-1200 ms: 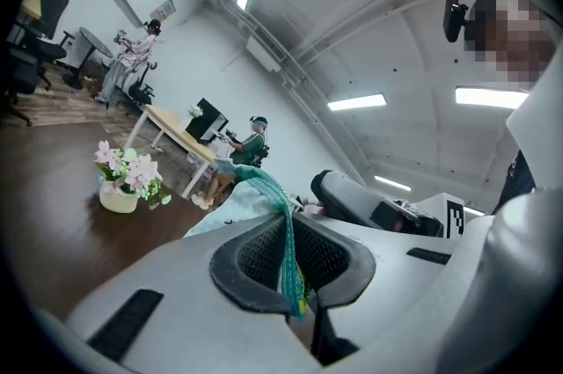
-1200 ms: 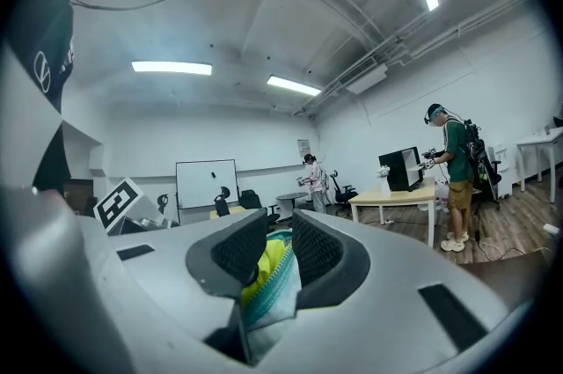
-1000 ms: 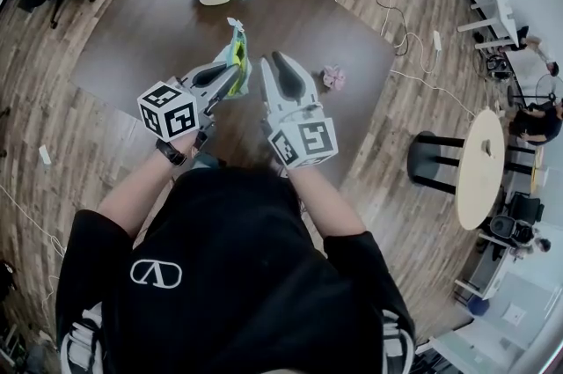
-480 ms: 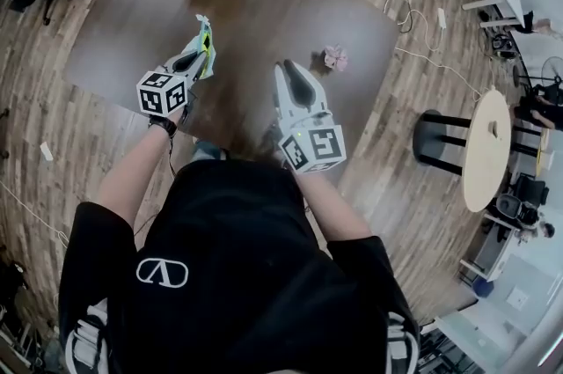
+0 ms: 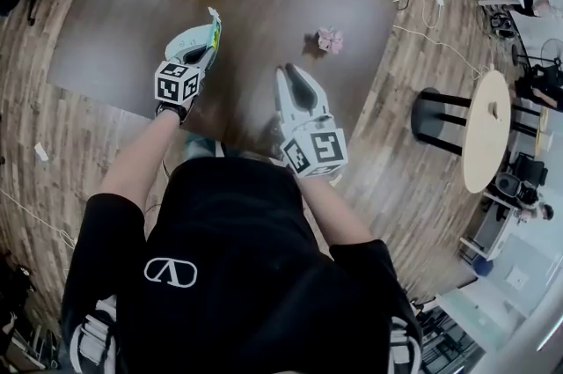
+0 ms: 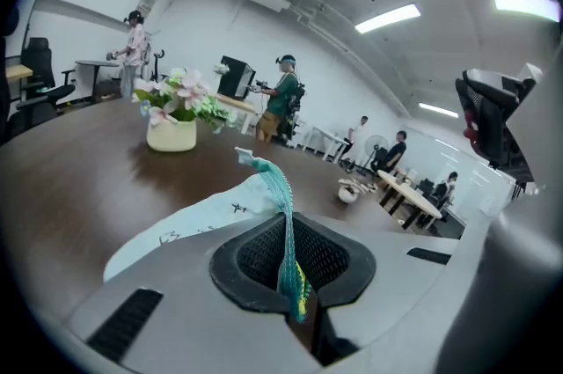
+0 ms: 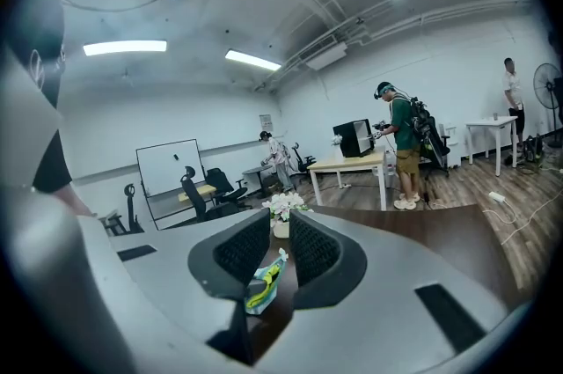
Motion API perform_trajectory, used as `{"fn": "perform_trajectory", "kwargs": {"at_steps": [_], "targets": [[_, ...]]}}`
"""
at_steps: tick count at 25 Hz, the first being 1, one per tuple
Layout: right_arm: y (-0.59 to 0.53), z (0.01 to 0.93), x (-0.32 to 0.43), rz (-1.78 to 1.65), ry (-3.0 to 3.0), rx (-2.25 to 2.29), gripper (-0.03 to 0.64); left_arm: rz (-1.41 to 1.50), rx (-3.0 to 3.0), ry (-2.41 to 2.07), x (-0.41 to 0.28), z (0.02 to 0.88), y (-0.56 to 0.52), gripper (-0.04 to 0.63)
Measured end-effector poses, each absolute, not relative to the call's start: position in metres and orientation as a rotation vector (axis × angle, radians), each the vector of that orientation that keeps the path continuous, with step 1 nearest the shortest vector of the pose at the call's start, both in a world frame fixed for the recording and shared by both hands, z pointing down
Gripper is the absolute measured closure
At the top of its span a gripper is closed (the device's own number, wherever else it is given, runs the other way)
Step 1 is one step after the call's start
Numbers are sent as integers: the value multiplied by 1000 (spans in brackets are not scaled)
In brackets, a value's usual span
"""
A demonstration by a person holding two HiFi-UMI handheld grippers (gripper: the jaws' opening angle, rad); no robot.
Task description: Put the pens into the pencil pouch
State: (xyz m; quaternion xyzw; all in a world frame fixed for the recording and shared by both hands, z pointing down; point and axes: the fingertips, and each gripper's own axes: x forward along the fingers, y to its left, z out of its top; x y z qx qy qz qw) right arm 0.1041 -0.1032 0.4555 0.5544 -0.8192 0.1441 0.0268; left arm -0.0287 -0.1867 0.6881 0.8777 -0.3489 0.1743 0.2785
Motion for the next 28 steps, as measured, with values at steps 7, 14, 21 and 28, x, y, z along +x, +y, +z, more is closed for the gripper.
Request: {"fn": "perform_trajectory", "kwargs": {"at_steps": [7, 14, 21, 28], "targets": [[-97, 478, 119, 480, -2450, 1698, 549, 564, 2299, -856, 15, 751, -177, 580], [-90, 488, 137, 503, -2395, 1733, 548, 582, 2299, -778, 35, 773, -169, 577], [-90, 487, 137, 503, -2401, 1746, 548, 532, 2329, -736, 37, 754, -162, 512], [-97, 470, 123, 444, -2465, 1717, 549, 379, 2488, -783, 21, 669, -167, 512]]}}
